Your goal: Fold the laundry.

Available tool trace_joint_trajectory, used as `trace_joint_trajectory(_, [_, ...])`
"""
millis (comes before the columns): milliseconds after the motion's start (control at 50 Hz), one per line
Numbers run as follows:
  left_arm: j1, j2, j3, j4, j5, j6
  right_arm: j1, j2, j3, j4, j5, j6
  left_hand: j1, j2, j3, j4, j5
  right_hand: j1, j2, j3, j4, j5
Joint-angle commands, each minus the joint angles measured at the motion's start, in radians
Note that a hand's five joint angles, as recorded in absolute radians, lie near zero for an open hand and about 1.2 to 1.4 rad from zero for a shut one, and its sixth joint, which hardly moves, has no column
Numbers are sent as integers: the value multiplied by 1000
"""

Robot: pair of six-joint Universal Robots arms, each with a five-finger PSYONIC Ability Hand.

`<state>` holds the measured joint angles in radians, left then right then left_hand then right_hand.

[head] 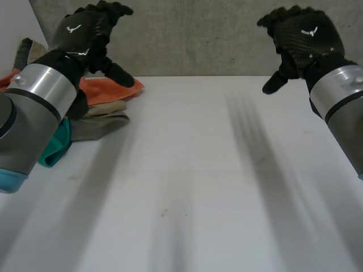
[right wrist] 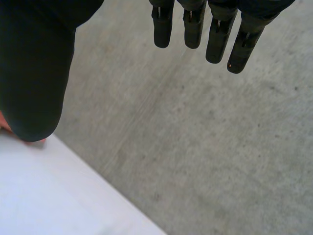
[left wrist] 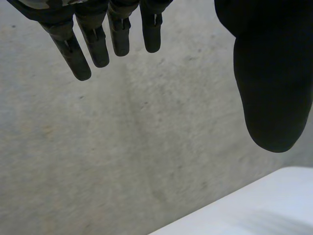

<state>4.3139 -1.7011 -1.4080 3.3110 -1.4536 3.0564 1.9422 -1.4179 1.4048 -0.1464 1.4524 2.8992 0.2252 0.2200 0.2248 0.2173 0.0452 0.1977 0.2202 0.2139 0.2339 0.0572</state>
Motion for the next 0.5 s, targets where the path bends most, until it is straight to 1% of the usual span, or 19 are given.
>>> trace_joint_trajectory(20, [113, -18, -48, 2, -2, 119, -3, 25, 29, 82, 0, -86, -26, -21, -26, -18, -21, -23, -46, -39, -59, -57])
trace_joint_trajectory(120, [141, -98, -51, 16, 3, 238, -29, 70, 51, 85, -1, -97, -29, -24, -29, -21, -24, -23, -46, -39, -59, -57])
trace_joint_trajectory(140, [158, -127, -45, 39, 2, 272, -32, 74, 52, 85, -3, -97, -26, -21, -26, -19, -21, -23, -46, -39, -59, -57])
trace_joint_trajectory(200, [200, -169, -34, 94, 1, 304, -37, 97, 53, 84, -4, -98, -26, -21, -26, -18, -21, -23, -46, -39, -59, -57])
trace_joint_trajectory(220, [231, -207, -20, 148, 1, 324, -37, 102, 51, 84, -3, -100, -26, -21, -26, -18, -21, -23, -46, -39, -59, -57])
trace_joint_trajectory(260, [256, -256, 6, 205, -2, 332, -36, 116, 48, 82, -3, -100, -26, -21, -26, -18, -21, -23, -46, -39, -59, -57])
trace_joint_trajectory(280, [270, -308, 44, 254, -4, 335, -36, 120, 48, 82, -3, -101, -23, -18, -23, -16, -18, -23, -46, -39, -59, -57])
trace_joint_trajectory(360, [300, -457, 173, 324, -2, 340, -34, 128, 49, 82, -4, -101, -21, -15, -20, -13, -15, -23, -46, -39, -59, -57])
trace_joint_trajectory(400, [311, -520, 237, 331, -2, 346, -34, 132, 49, 80, -4, -101, -21, -15, -20, -13, -15, -23, -46, -39, -59, -57])
trace_joint_trajectory(420, [325, -582, 304, 331, -4, 357, -34, 134, 49, 80, -4, -101, -18, -12, -17, -10, -12, -23, -46, -39, -59, -57])
trace_joint_trajectory(460, [348, -635, 368, 331, -5, 373, -34, 140, 51, 80, -4, -101, -15, -9, -14, -7, -9, -23, -46, -39, -59, -57])
trace_joint_trajectory(500, [372, -708, 456, 331, -4, 412, -36, 145, 49, 79, -4, -103, -9, -4, -8, -1, -3, -23, -46, -39, -59, -57])
